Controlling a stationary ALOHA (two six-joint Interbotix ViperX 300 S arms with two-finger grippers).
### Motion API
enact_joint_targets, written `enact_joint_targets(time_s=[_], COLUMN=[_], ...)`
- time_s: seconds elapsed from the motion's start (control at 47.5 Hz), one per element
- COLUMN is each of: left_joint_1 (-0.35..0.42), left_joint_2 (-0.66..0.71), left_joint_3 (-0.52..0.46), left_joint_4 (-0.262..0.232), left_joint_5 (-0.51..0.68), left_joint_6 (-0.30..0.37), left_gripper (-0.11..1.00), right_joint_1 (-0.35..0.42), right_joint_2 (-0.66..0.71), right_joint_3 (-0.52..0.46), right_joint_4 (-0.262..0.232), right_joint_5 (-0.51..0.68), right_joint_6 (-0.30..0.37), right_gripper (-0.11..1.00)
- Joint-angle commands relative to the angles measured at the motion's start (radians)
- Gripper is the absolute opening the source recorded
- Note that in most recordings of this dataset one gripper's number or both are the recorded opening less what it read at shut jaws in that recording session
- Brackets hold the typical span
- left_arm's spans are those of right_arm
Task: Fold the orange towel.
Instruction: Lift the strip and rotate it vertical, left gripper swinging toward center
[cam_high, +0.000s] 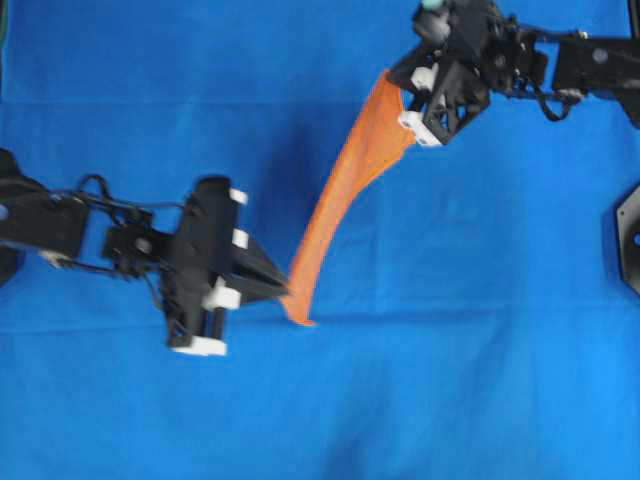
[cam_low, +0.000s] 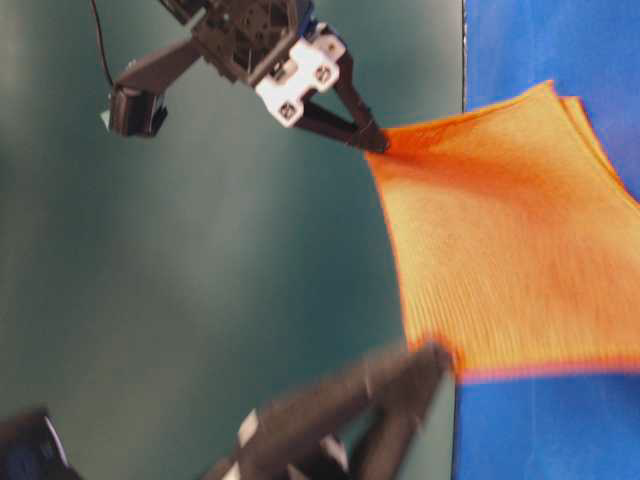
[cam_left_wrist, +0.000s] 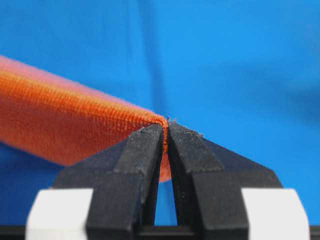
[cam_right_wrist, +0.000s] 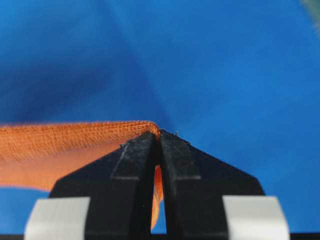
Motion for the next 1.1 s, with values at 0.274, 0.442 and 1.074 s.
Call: enact_joint_targets(time_s=[0.274, 0.442, 1.074], left_joint_1=[-0.014, -0.02, -0.02], left_joint_2=[0.129, 0.135, 0.43], left_joint_3=[-0.213, -0.224, -0.563], left_joint_4=[0.002, 0.002, 0.003], left_joint_5=[-0.003, -0.003, -0.101], left_joint_6=[0.146, 0.161, 0.27], left_gripper=[0.04, 0.04, 0.04], right_joint_1=[-0.095, -0.098, -0.133], right_joint_2=[0.061, 0.064, -0.21], right_joint_3=[-0.132, -0.14, 0.103], right_joint_4=[-0.081, -0.089, -0.089], right_joint_5=[0.003, 0.003, 0.075], right_joint_6=[-0.005, -0.005, 0.014], right_gripper=[0.03, 0.03, 0.03])
